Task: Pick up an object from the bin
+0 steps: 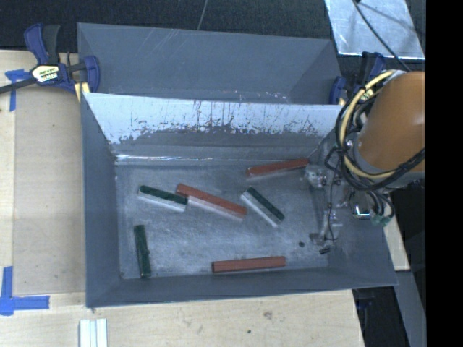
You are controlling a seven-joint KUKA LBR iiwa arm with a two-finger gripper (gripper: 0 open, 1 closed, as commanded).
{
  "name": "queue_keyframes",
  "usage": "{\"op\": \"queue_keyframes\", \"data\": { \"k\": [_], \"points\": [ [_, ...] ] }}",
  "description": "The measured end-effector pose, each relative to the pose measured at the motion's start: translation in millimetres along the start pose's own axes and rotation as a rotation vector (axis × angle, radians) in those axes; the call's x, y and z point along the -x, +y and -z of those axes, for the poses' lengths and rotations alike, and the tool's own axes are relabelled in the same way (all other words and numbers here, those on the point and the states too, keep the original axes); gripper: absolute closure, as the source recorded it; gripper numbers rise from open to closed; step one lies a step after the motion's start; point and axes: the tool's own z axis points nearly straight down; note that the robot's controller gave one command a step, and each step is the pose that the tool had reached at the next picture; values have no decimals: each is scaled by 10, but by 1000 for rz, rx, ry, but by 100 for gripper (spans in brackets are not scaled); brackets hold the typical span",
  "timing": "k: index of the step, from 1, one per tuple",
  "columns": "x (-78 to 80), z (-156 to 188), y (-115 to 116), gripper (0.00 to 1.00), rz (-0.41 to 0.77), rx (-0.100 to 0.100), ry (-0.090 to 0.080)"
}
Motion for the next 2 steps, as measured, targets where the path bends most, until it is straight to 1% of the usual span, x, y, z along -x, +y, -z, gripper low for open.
{"op": "queue_keyframes", "data": {
  "k": [1, 2],
  "points": [
    [17, 42, 3, 0, 2, -1, -9],
    [173, -552, 321, 0, 62, -2, -15]
  ]
}}
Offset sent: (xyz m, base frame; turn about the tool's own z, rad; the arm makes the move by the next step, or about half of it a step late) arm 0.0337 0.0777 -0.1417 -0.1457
